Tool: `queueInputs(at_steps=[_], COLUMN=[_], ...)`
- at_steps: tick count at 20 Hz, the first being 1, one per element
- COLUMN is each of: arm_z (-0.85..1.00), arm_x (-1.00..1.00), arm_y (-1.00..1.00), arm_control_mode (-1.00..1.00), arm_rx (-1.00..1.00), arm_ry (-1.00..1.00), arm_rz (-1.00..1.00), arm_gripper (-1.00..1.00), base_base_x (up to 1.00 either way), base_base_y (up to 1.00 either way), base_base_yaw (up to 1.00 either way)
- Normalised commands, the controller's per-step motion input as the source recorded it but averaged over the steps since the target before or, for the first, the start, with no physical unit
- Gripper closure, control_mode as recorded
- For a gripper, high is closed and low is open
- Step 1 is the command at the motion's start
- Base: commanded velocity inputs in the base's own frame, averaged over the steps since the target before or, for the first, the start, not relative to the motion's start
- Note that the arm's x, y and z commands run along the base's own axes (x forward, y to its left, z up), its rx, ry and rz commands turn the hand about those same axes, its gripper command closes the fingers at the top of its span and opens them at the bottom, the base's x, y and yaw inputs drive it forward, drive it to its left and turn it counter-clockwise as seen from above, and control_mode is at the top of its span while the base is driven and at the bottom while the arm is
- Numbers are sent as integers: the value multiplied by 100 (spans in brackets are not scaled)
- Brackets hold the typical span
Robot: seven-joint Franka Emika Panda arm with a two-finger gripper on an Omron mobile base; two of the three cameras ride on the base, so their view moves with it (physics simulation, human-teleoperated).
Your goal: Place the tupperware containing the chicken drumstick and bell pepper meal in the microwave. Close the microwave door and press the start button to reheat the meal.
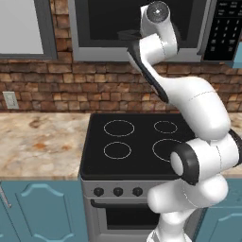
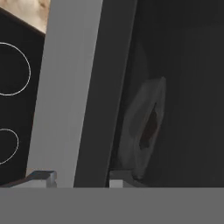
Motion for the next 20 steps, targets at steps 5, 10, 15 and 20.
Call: queueInputs(at_steps=[5, 10, 15, 20], arm_z=[-64, -100, -62, 50], arm_x=[28, -5, -24, -75], arm_y=[-3, -3, -8, -13], arm_control_mode=[-100, -100, -100, -100], arm_rx=[0, 0, 1, 11], arm_ry=[-9, -32, -46, -28], arm_rz=[0, 0, 1, 8], arm_gripper=[-100, -100, -100, -100], base_base_x=[0, 0, 0, 0], base_base_y=[0, 0, 0, 0], base_base_yaw=[0, 0, 0, 0])
